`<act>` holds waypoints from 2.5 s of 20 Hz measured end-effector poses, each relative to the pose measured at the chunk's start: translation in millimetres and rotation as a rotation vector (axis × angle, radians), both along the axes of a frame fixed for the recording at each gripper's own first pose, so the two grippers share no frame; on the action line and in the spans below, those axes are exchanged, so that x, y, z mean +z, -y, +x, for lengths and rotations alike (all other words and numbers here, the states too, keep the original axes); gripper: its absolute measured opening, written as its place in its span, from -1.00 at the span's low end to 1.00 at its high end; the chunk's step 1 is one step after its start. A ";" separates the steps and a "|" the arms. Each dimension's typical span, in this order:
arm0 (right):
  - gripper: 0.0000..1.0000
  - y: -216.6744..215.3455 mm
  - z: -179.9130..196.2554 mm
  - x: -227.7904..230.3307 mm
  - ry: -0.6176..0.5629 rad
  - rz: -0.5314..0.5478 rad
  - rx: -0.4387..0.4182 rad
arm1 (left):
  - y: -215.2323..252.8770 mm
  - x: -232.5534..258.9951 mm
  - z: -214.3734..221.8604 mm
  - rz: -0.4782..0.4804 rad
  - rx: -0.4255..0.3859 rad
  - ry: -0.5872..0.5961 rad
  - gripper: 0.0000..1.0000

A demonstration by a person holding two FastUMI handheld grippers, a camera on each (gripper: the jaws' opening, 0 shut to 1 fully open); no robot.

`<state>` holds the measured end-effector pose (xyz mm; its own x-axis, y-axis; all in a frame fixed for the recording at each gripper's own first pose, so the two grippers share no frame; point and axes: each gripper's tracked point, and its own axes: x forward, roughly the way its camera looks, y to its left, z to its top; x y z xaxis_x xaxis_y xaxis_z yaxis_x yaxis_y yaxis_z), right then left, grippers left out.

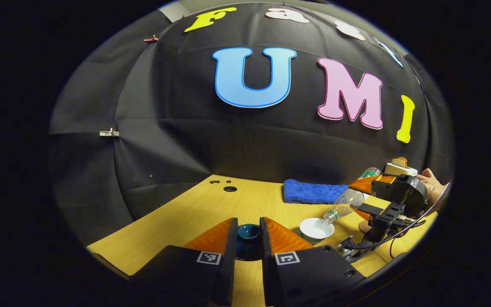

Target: Open the teacup lid with one hand, grasp the water bottle and pour water into the teacup with the other hand; after pouring, place the water bottle on the coaster and then close the teacup lid.

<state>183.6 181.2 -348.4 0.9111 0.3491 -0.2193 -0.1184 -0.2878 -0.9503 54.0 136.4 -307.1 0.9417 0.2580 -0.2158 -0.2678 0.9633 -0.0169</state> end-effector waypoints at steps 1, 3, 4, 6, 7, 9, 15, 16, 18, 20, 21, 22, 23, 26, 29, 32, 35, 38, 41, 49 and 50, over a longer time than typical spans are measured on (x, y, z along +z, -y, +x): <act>0.48 -1.1 0.0 0.7 0.004 -0.006 0.004 | 1.2 -1.3 -0.4 0.001 -0.003 0.000 -0.37; 0.48 -3.4 -0.9 0.9 0.016 -0.025 0.025 | 2.5 -2.9 -0.9 0.004 -0.010 -0.001 -0.44; 0.48 -3.7 -0.7 1.0 0.025 -0.040 0.034 | 2.7 -3.1 -0.8 0.005 -0.011 -0.001 -0.38; 0.48 -4.6 0.7 6.0 0.050 -0.081 0.051 | 4.0 -3.7 -1.9 0.006 -0.016 -0.002 -0.44; 0.48 -6.0 0.6 8.2 0.061 -0.095 0.061 | 4.4 -4.9 -1.7 0.006 -0.016 -0.002 -0.46; 0.48 -7.3 0.1 6.5 0.065 -0.108 0.076 | 4.1 -5.9 -2.0 0.003 -0.017 0.000 -0.37; 0.48 -12.1 0.2 15.0 0.098 -0.130 0.110 | 4.8 -4.1 -2.3 0.005 -0.016 0.006 -0.38; 0.48 -13.0 0.1 16.2 0.089 -0.117 0.110 | 4.8 -3.3 -2.8 0.008 -0.015 0.007 -0.46; 0.48 -8.3 1.2 11.5 0.032 -0.021 0.069 | 3.3 -0.9 -3.8 0.013 -0.009 0.011 -0.44; 0.48 -2.0 -0.5 4.4 -0.044 0.131 -0.003 | 1.1 2.2 -5.8 0.016 -0.001 0.014 -0.37; 0.49 1.4 -0.1 1.2 -0.095 0.215 -0.047 | 0.3 1.9 -5.8 0.013 0.003 0.015 -0.38; 0.49 2.3 0.8 -2.9 -0.150 0.301 -0.093 | -0.8 3.4 -5.2 0.010 0.007 0.015 -0.38; 0.49 3.0 -0.2 -5.8 -0.207 0.391 -0.134 | -1.1 3.2 -5.5 0.009 0.012 0.014 -0.30; 0.51 -0.4 -6.0 -1.1 -0.333 0.677 -0.210 | 1.8 5.6 -0.3 0.019 0.011 0.009 -0.46; 0.51 6.4 -10.4 20.5 -0.444 1.016 -0.257 | 9.5 10.0 8.1 0.032 -0.003 0.015 -0.46; 0.51 23.9 -9.6 48.1 -0.496 1.335 -0.295 | 21.0 14.0 17.1 0.032 -0.020 0.024 -0.46; 0.51 52.0 -10.2 61.5 -0.508 1.555 -0.328 | 32.2 14.7 25.8 0.031 -0.039 0.026 -0.38; 0.51 77.7 -15.3 57.2 -0.524 1.693 -0.376 | 42.3 16.7 35.5 0.047 -0.058 0.026 -0.46; 0.51 94.4 -24.4 44.4 -0.568 1.797 -0.402 | 55.3 16.0 44.7 0.041 -0.082 0.027 -0.38; 0.51 116.5 -34.0 14.8 -0.600 1.878 -0.479 | 84.3 11.4 61.5 0.061 -0.139 0.014 -0.46; 0.51 117.1 -33.7 11.4 -0.605 1.879 -0.486 | 86.2 12.4 62.3 0.058 -0.142 0.013 -0.46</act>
<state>150.0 64.1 -337.0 0.9444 0.2603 -0.2009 -0.2192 0.9538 0.2056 116.4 50.2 -294.6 0.9724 0.1332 -0.1918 -0.1285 0.9910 0.0368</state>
